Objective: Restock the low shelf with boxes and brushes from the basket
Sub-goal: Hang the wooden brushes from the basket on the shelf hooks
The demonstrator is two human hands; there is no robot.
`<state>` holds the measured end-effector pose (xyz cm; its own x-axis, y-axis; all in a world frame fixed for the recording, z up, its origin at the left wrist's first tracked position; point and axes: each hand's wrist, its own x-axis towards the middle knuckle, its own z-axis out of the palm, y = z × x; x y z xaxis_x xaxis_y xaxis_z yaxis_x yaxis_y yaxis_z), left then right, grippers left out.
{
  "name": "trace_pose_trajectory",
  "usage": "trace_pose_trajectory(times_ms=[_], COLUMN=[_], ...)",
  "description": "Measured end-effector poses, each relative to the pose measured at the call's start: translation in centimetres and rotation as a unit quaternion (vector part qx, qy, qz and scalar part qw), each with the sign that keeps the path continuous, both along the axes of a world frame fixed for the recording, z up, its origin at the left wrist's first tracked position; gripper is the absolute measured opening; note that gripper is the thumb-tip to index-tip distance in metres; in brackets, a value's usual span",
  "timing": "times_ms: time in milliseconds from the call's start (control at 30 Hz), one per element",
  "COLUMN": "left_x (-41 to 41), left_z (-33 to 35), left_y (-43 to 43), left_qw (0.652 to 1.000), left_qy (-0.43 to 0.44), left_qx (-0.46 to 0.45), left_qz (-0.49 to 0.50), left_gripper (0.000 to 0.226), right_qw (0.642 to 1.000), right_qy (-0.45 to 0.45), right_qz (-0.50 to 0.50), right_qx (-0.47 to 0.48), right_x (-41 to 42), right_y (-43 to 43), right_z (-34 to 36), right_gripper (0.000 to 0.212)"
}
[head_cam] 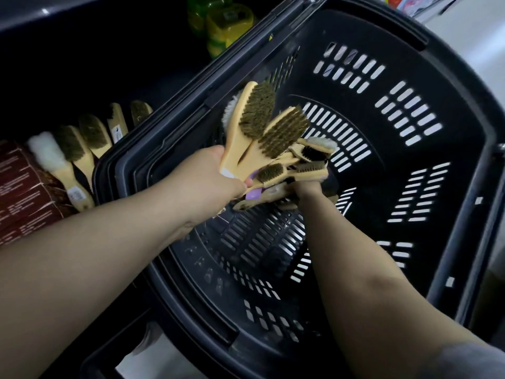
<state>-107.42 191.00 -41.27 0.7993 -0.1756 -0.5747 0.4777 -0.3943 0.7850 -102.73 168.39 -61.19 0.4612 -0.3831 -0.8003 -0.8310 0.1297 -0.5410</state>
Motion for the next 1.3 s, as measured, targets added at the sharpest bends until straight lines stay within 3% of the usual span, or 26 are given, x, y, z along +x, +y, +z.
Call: trace_pose_trajectory(times_ms=[67,133,267,400,500,567,733,967,1067,1133,1200,1267,1300], left_x=[0.1,0.3,0.2,0.0,-0.3,-0.5,-0.7,-0.7,-0.5,-0.7,-0.7,-0.4,-0.4], left_z=[0.1,0.1,0.2,0.3,0.6,0.7,0.6,0.0,0.0,0.1,0.5,1.0,1.3], left_y=[0.0,0.0,-0.2,-0.4,-0.6,-0.8,-1.1,-0.9,-0.7,-0.6,-0.4,-0.1,0.1], left_qw=[1.0,0.998,0.996,0.992,0.985,0.98,0.977,0.994,0.997,0.999,0.999,0.998,0.997], left_qy=[-0.001,0.008,0.026,0.056,0.071,0.082,0.108,0.081,0.04,0.004,-0.03,-0.049,-0.059], left_qx=[-0.016,-0.052,-0.08,-0.102,-0.145,-0.167,-0.176,-0.077,-0.053,-0.026,0.006,0.016,0.018], left_qz=[0.01,0.028,0.036,0.05,0.067,0.068,0.057,0.017,0.041,0.03,0.024,0.038,0.045], left_gripper=[0.029,0.029,0.025,0.018,0.017,0.015,0.028,0.03,0.025,0.023,0.023,0.025,0.025], right_qw=[0.996,0.98,0.9,0.847,0.833,0.835,0.839,0.853,0.879,0.937,0.989,0.992,0.988], right_qy=[-0.013,-0.049,-0.227,-0.333,-0.358,-0.361,-0.361,-0.337,-0.317,-0.224,-0.092,0.009,0.031], right_qz=[0.024,0.133,0.245,0.272,0.269,0.253,0.23,0.233,0.139,0.035,0.046,0.125,0.145], right_qx=[0.081,0.139,0.282,0.313,0.324,0.33,0.335,0.323,0.327,0.265,0.104,-0.006,-0.033], right_x=[-0.1,0.0,0.7,0.9,0.6,0.4,0.4,1.0,0.6,0.1,-0.7,-1.8,-2.4], right_y=[-0.4,-1.5,-2.2,-1.4,-1.4,-1.5,-1.0,-0.2,0.0,0.4,1.7,3.5,4.2], right_z=[2.3,5.2,11.4,16.1,17.2,17.4,17.1,15.4,12.4,8.8,4.9,1.4,0.1], right_gripper=[0.028,0.034,0.03,0.03,0.026,0.025,0.058,0.039,0.047,0.045,0.026,0.012,0.025])
